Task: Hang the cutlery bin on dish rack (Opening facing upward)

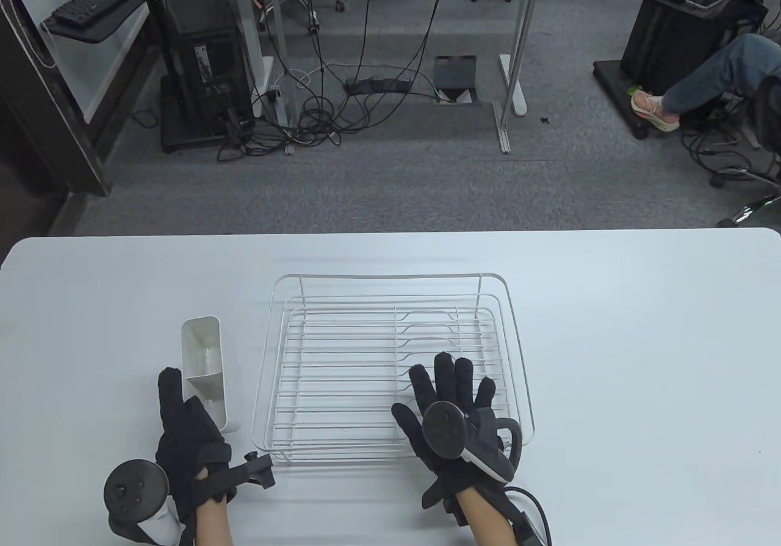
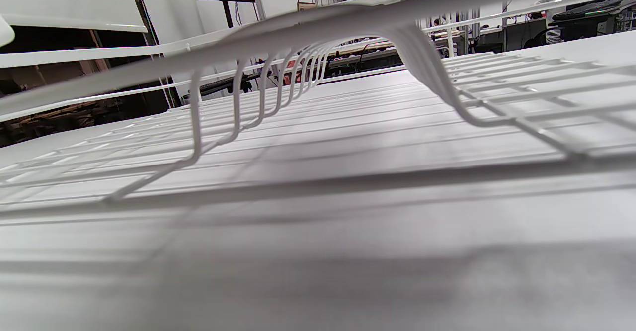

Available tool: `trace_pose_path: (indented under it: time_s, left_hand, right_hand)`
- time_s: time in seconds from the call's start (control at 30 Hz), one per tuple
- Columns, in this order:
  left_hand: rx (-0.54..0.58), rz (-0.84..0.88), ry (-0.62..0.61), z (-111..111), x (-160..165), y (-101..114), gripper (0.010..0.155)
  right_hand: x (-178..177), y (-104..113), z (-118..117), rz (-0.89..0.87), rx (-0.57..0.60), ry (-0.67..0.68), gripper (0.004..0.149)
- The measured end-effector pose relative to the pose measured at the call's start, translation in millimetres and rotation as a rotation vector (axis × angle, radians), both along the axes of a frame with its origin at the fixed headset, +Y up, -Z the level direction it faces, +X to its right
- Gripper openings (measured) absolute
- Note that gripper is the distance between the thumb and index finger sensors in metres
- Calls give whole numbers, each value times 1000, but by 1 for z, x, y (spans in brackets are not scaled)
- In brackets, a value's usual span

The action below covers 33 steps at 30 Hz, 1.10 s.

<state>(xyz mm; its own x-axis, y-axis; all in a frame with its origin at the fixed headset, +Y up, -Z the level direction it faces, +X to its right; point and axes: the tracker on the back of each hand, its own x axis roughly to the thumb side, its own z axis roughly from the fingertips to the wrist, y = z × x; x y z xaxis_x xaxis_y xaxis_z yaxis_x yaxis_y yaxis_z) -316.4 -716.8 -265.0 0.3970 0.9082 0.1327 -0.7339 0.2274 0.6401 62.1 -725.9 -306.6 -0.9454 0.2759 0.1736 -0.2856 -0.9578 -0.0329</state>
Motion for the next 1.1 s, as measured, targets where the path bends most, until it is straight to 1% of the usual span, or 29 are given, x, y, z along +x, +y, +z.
trace_pose_path:
  time_s: [0.27, 0.43, 0.53, 0.63, 0.73, 1.1]
  left_hand:
    - [106, -46, -78, 1, 19, 14, 56]
    - [154, -49, -139, 1, 38, 20, 56]
    - [134, -12, -178, 0, 48, 23, 56]
    - [144, 26, -208, 0, 57, 24, 56]
    - [139, 24, -238, -1, 65, 24, 56]
    - [81, 98, -383, -6, 100, 18, 57]
  right_hand:
    - [0, 0, 0, 0, -1, 0, 71]
    - [0, 0, 0, 0, -1, 0, 71]
    - [0, 0, 0, 0, -2, 0, 71]
    - [0, 0, 0, 0, -4, 0, 71]
    - [0, 0, 0, -1, -5, 0, 71]
    - [0, 0, 0, -2, -8, 0, 71]
